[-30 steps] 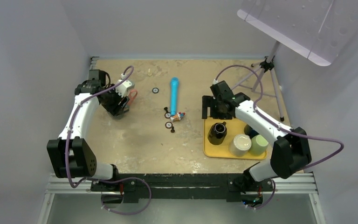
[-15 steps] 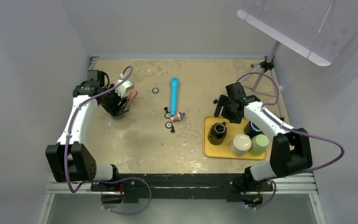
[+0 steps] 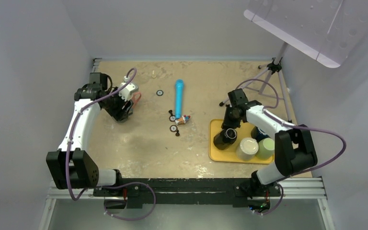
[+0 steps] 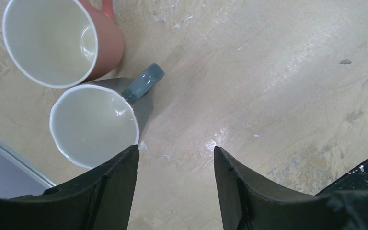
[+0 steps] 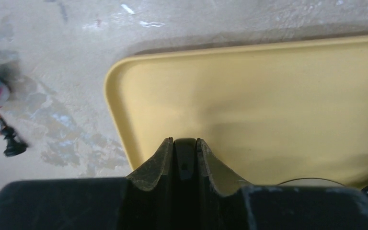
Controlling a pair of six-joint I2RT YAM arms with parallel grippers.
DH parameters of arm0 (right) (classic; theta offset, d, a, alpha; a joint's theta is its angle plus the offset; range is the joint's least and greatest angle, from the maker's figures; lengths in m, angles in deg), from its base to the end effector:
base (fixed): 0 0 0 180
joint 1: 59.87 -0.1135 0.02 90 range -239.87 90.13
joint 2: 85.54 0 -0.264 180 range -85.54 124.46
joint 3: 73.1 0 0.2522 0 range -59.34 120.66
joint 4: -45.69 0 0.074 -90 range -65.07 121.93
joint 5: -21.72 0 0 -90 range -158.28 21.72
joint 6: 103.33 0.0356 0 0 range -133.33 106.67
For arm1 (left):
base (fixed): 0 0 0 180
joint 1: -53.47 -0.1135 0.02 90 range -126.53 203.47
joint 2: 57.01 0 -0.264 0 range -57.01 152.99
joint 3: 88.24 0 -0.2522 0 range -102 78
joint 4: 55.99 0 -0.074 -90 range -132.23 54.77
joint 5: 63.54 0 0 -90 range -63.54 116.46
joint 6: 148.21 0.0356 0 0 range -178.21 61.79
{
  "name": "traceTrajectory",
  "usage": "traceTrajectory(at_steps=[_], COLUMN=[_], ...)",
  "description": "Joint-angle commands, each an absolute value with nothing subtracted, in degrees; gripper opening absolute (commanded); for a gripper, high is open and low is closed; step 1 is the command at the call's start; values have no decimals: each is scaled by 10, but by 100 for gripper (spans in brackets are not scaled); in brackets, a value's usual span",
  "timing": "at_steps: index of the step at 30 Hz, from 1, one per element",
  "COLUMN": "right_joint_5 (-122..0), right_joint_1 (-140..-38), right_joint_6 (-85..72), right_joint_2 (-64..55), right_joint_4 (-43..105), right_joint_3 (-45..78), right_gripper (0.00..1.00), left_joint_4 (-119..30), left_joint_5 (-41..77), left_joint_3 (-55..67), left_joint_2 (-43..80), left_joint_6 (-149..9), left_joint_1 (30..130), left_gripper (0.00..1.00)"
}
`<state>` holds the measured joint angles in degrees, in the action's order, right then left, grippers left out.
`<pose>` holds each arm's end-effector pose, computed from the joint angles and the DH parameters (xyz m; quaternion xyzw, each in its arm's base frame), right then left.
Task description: Turn the mug right side up
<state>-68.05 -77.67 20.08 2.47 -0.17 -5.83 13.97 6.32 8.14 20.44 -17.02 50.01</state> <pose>0.2763 0.0889 0.1874 0.1326 0.9702 0.0894 0.1820 0.2611 0.0035 0.3019 0.3476 0.8946 -0.0727 0.2712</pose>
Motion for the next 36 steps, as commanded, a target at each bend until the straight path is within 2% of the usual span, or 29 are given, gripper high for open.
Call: traceTrajectory(at_steps=[1,9,13,15,22,26,29,33,34,36], right_joint_5=[-636,-576,-585,-609,-664,-670,-676,-666,-666,-664], right_joint_1=[-801,-922,-963,-986,-1041,-1058,-1068,-1075,-1075,-1075], right_joint_6=[161,129,175,188,218,220,216,214,215,215], right_joint_2=[-47,-194,-244,-258,-263,-255,-249,-239,-240,-242], right_joint_4=[26,195,340,397,536,559,568,584,588,596], right_joint_3=[-20,-26,-53,-58,-62,-50,-44,-41,-45,-48], right_gripper=[0,0,0,0,0,0,0,0,0,0], left_joint_4=[178,278,244,189,-40,-94,-123,-188,-194,-194], left_joint_5=[3,-233,-379,-424,-432,-418,-420,-413,-413,-429], left_joint_3=[57,-9,-19,-15,45,59,63,75,75,69], left_joint_2=[178,158,150,146,117,127,139,151,156,165], left_joint_6=[-171,-192,-266,-337,-548,-598,-627,-671,-676,-681], left_joint_1=[516,590,629,647,727,760,781,805,811,818], left_gripper=[63,66,78,81,83,80,76,56,48,18])
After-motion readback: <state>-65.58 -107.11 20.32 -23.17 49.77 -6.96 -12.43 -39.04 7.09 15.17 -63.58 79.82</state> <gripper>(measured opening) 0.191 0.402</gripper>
